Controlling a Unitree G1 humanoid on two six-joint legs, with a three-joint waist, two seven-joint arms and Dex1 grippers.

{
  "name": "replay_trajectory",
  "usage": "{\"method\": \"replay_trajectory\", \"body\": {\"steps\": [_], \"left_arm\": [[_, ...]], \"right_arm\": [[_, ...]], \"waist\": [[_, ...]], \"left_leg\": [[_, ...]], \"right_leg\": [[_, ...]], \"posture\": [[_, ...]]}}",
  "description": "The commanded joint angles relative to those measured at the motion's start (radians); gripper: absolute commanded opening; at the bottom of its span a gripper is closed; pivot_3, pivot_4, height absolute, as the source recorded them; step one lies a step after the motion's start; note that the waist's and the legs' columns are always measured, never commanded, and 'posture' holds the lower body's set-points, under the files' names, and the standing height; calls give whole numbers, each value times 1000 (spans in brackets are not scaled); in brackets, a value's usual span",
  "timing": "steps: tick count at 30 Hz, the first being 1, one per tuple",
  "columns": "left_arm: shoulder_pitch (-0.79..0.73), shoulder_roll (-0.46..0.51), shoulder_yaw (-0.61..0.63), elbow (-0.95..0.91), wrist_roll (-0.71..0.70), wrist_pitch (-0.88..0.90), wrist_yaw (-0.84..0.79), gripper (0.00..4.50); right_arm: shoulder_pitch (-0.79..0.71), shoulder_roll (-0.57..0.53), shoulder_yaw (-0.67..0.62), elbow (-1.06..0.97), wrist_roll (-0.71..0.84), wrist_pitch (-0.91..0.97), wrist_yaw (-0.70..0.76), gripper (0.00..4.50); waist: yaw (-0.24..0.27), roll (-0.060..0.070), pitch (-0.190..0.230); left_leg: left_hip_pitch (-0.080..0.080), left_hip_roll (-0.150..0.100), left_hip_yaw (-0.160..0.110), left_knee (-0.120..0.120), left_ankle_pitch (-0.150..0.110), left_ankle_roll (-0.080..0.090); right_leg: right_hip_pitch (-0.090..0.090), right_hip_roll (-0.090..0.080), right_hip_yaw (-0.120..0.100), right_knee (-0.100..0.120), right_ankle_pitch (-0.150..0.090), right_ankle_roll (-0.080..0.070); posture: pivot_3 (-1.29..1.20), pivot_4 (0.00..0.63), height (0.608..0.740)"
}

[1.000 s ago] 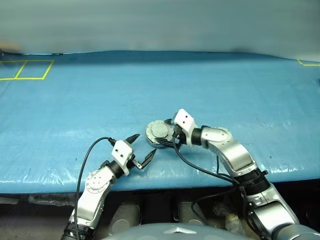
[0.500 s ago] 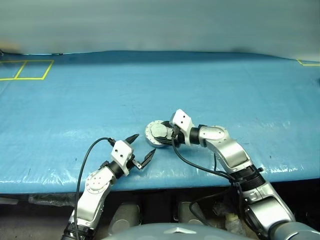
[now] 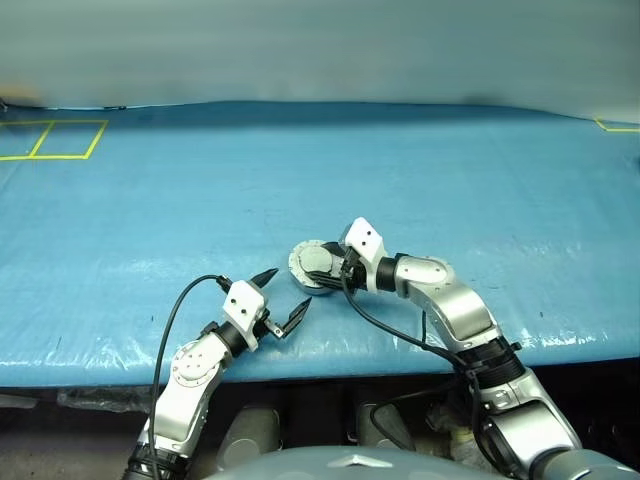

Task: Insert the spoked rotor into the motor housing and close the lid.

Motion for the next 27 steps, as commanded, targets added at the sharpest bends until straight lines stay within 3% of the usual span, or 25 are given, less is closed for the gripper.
{"method": "replay_trajectory", "body": {"steps": [1, 27], "left_arm": [[-2, -1, 1, -16, 2, -10, 0, 4500], [-1, 0, 4, -16, 3, -14, 3, 4500]], "right_arm": [[-9, -11, 18, -27, -16, -21, 22, 3039], [-35, -17, 42, 67, -122, -64, -7, 3039]], "waist": [[0, 0, 0], [-1, 0, 0]], "left_leg": [[0, 0, 0, 0, 0, 0], [2, 2, 0, 1, 1, 1]], "right_leg": [[0, 0, 0, 0, 0, 0], [2, 1, -1, 1, 2, -2]], "posture": [[0, 150, 740], [0, 150, 740]]}}
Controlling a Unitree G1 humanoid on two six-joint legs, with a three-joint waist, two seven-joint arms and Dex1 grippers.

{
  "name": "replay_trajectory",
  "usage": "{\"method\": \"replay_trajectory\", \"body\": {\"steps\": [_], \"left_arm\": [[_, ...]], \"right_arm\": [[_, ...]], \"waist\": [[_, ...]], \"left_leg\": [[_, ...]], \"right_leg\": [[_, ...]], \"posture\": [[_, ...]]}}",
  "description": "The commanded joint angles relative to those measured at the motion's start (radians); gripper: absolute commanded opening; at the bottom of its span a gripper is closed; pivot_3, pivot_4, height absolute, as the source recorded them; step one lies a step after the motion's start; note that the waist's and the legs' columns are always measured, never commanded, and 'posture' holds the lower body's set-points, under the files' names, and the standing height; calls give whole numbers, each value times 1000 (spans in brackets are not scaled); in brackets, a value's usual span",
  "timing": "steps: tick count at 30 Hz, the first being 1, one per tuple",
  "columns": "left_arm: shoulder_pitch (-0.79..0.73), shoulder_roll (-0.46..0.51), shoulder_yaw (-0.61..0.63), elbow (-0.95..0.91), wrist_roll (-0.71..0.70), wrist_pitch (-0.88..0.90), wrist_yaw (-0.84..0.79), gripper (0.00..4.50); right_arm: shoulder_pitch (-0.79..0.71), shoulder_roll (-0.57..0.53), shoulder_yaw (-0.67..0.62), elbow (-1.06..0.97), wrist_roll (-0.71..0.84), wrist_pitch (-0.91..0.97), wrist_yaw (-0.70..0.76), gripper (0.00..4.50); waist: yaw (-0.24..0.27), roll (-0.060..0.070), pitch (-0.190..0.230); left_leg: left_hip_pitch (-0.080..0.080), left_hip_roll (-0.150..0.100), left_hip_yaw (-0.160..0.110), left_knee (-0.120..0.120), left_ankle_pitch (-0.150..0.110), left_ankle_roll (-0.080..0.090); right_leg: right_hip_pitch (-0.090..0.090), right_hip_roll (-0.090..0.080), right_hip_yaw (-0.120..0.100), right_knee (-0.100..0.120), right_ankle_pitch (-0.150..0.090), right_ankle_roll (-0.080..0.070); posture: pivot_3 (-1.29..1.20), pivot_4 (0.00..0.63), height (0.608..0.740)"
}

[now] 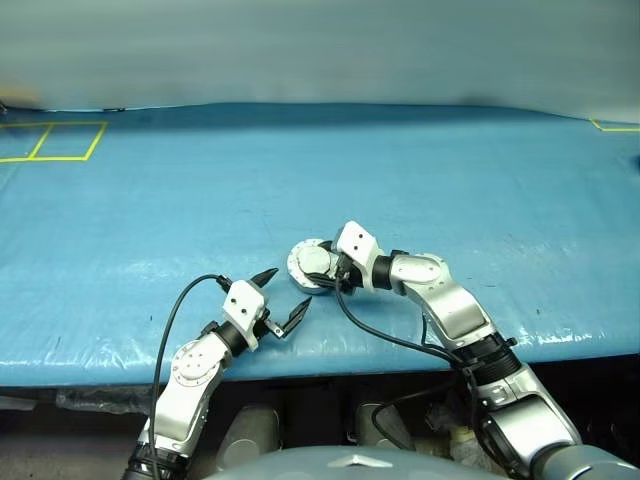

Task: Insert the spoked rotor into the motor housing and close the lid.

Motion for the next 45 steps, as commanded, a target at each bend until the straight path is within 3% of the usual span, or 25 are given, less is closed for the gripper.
{"method": "replay_trajectory", "body": {"steps": [1, 8, 12, 22, 27, 31, 41, 42, 45], "left_arm": [[-1, 1, 4, -16, 4, -14, 1, 4500], [0, 1, 6, -15, 3, -14, 2, 4500], [2, 0, 7, -15, 3, -15, 4, 4500], [1, 5, 26, -33, -10, 1, 13, 4500], [-64, -30, 168, -155, -220, 412, 130, 4500], [-160, -45, 278, -180, -376, 594, 173, 3585], [-308, -149, 371, -175, -542, 861, 344, 224], [-320, -163, 377, -172, -557, 879, 356, 23], [-340, -188, 389, -169, -604, 930, 373, 23]], "right_arm": [[-12, -21, 13, 32, -44, -10, -3, 3039], [-41, -11, 10, 86, -50, -38, -4, 3039], [-41, 33, -30, 98, 9, 94, -19, 3039], [-15, -20, 39, 74, -48, 92, 14, 3039], [-16, -17, 35, 73, -50, 92, 7, 3039], [-18, -11, 35, 77, -53, 90, 1, 3039], [-11, -10, 32, 73, -50, 95, -6, 3039], [-11, -9, 32, 74, -50, 94, -7, 3039], [-12, -8, 34, 77, -52, 92, -8, 3039]], "waist": [[0, 0, 0], [0, 0, 0], [-1, 0, 0], [2, 0, -2], [3, 0, -2], [2, -1, -3], [3, -2, -3], [4, -3, -4], [3, -3, -4]], "left_leg": [[0, 0, 0, 0, 0, 0], [0, 0, 0, 1, 1, 0], [0, 0, 0, 0, 2, 0], [2, -1, 0, 0, 2, 1], [1, -1, -1, 0, 2, 1], [1, -1, -2, 1, 2, 1], [1, -1, -2, 1, 5, -5], [1, -1, -2, 1, 5, -5], [1, -1, -2, 1, 5, -5]], "right_leg": [[0, 0, 0, 0, 0, 0], [1, 1, -1, 0, 1, 1], [1, 0, -1, 0, 2, -1], [2, 1, -2, -1, 3, -1], [2, 1, -2, -1, 3, -1], [2, 2, -4, -1, 3, 0], [3, 2, -2, -1, 3, 0], [3, 2, -2, -1, 3, 0], [3, 2, -1, -1, 3, 0]], "posture": [[0, 150, 740], [0, 150, 740], [0, 150, 740], [0, 150, 740], [0, 150, 740], [0, 150, 740], [0, 150, 740], [0, 150, 740], [0, 150, 740]]}}
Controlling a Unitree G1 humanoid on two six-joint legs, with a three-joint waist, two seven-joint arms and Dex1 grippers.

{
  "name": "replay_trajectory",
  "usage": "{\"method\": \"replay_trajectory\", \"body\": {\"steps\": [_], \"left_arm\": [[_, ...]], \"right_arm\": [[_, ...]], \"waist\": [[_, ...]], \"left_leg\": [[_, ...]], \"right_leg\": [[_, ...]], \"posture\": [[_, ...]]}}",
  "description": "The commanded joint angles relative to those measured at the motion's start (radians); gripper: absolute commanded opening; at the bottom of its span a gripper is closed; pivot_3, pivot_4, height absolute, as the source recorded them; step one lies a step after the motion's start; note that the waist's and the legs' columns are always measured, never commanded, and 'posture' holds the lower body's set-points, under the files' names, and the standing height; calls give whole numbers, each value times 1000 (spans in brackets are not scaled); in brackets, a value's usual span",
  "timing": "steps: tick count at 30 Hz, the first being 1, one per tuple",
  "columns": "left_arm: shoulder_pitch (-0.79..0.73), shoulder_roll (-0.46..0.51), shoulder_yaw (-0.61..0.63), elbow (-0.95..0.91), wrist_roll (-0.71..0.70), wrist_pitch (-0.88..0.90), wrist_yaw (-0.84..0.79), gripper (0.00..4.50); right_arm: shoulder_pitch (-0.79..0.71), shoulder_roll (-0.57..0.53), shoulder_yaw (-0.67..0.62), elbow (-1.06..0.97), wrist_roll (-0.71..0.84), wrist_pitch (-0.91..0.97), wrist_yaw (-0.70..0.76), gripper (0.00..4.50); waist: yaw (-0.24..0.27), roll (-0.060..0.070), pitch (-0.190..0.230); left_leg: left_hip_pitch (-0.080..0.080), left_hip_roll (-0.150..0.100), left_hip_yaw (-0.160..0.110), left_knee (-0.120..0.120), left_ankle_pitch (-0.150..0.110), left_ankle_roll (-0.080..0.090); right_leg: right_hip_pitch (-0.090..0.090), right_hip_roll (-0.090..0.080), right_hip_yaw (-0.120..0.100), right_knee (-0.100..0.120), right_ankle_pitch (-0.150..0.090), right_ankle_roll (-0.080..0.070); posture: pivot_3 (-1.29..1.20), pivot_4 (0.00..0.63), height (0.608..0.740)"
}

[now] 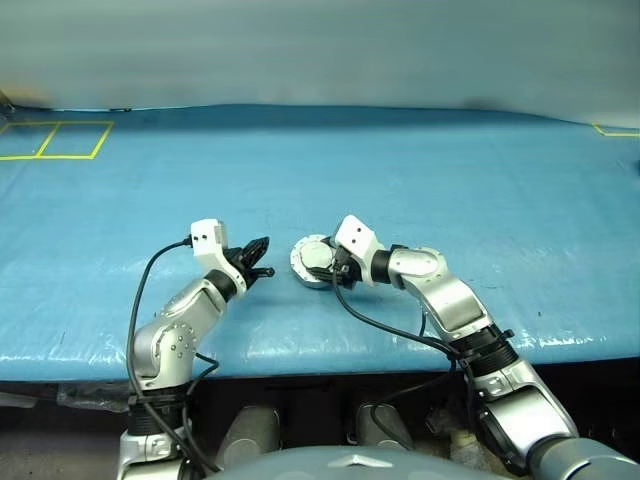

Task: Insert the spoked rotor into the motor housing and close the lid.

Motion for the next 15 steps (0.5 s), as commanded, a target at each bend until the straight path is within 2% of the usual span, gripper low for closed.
{"method": "replay_trajectory", "body": {"steps": [1, 15], "left_arm": [[-28, -23, 24, -24, -69, 57, 25, 23], [-32, -37, -92, 42, -21, 122, 41, 23]], "right_arm": [[27, -15, 27, 43, -32, 35, 0, 3039], [25, -16, 29, 44, -35, 39, -2, 3039]], "waist": [[-1, 0, 0], [0, 0, 0]], "left_leg": [[0, 0, 0, 0, 0, 0], [0, 0, 0, -1, 0, -1]], "right_leg": [[0, 0, 0, 0, 0, 0], [0, 0, 1, 0, 0, 0]], "posture": [[0, 150, 740], [0, 150, 740]]}}
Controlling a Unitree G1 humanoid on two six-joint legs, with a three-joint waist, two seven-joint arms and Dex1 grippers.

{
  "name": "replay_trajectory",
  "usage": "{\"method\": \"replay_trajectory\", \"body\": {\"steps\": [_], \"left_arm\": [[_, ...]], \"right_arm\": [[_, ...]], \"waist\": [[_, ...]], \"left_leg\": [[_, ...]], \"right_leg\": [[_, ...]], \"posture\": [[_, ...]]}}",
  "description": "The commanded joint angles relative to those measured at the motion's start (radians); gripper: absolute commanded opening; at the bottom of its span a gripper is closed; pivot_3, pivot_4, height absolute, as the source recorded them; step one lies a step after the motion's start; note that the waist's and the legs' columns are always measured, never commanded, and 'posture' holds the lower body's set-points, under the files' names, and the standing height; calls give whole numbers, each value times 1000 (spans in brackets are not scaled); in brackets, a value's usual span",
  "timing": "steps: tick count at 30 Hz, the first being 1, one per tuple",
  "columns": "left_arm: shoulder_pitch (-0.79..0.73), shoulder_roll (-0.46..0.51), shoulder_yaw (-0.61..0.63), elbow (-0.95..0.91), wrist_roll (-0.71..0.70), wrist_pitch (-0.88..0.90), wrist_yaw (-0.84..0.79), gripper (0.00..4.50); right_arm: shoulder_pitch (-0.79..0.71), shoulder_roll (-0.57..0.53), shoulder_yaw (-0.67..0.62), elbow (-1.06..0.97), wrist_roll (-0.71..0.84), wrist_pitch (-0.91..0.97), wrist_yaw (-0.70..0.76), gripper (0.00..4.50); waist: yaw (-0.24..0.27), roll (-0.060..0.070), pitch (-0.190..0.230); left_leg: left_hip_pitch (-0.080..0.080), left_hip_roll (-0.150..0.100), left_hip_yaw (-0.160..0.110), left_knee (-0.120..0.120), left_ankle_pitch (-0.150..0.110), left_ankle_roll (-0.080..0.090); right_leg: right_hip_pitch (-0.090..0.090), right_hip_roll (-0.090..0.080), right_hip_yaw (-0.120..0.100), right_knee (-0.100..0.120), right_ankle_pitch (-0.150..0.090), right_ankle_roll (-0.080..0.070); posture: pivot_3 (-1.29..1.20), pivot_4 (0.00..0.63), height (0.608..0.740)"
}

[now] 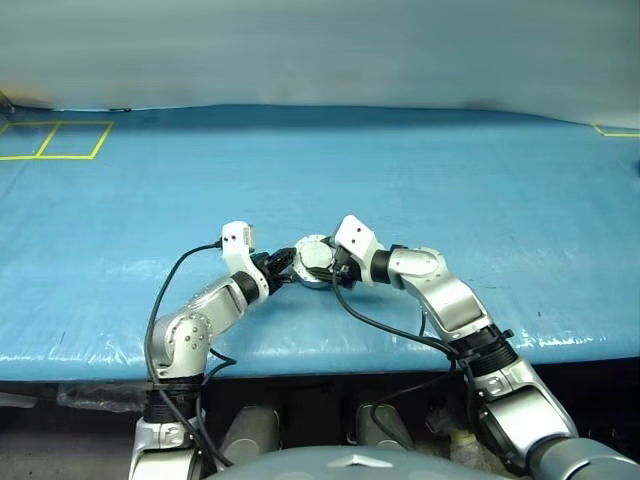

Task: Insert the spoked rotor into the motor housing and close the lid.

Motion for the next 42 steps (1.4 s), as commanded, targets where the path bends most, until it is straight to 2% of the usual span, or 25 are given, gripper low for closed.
{"method": "replay_trajectory", "body": {"steps": [1, 5, 10, 20, 24, 28, 35, 42], "left_arm": [[-6, -6, -26, 6, 23, 6, 6, 23], [-3, -10, -51, 19, 62, 11, 28, 23], [6, -33, -20, 10, 73, 0, 64, 23], [7, -38, -39, 4, 54, 24, 23, 23], [7, -34, -48, 5, 61, 30, 14, 0], [6, -25, -50, 3, 66, 30, 13, 0], [8, -13, -56, 1, 75, 19, 1, 0], [8, -15, -66, 2, 81, 10, -10, 0]], "right_arm": [[26, -18, 28, 43, -35, 39, 0, 3039], [28, -19, 28, 42, -37, 39, -2, 3039], [34, -18, 29, 37, -42, 40, -6, 3039], [41, -2, 12, 30, -27, 58, -20, 3039], [62, 11, -19, -9, 2, 110, -36, 4424], [98, 9, -65, -108, 7, 138, -92, 4471], [206, 4, -202, -404, 109, 308, -159, 4471], [275, 78, -366, -583, 252, 496, -259, 4471]], "waist": [[1, 0, 0], [3, 0, 0], [9, -3, -2], [9, -3, -2], [11, -3, -2], [20, -3, -2], [25, -3, -2], [25, -3, -1]], "left_leg": [[0, 0, 0, 0, 0, 0], [0, 0, 0, 0, 0, 0], [0, 0, 0, 0, 0, -1], [0, 0, -1, 0, 1, -1], [0, 0, -1, -1, 1, -2], [0, 0, -1, -1, 1, -1], [-3, 0, -2, -3, 1, -1], [-3, 0, -3, -3, 0, 0]], "right_leg": [[0, 0, 0, 0, 0, 0], [0, 0, 0, 0, 0, 0], [1, -1, 0, 0, 0, 0], [0, -1, -1, 0, 0, 0], [0, -2, -1, 0, 0, 0], [0, -2, -1, 0, 0, 0], [-2, -3, -1, -2, 0, 0], [-3, -4, -2, -2, -3, 4]], "posture": [[0, 150, 740], [0, 150, 740], [0, 150, 740], [0, 150, 740], [0, 150, 740], [0, 150, 740], [0, 150, 740], [0, 150, 740]]}}
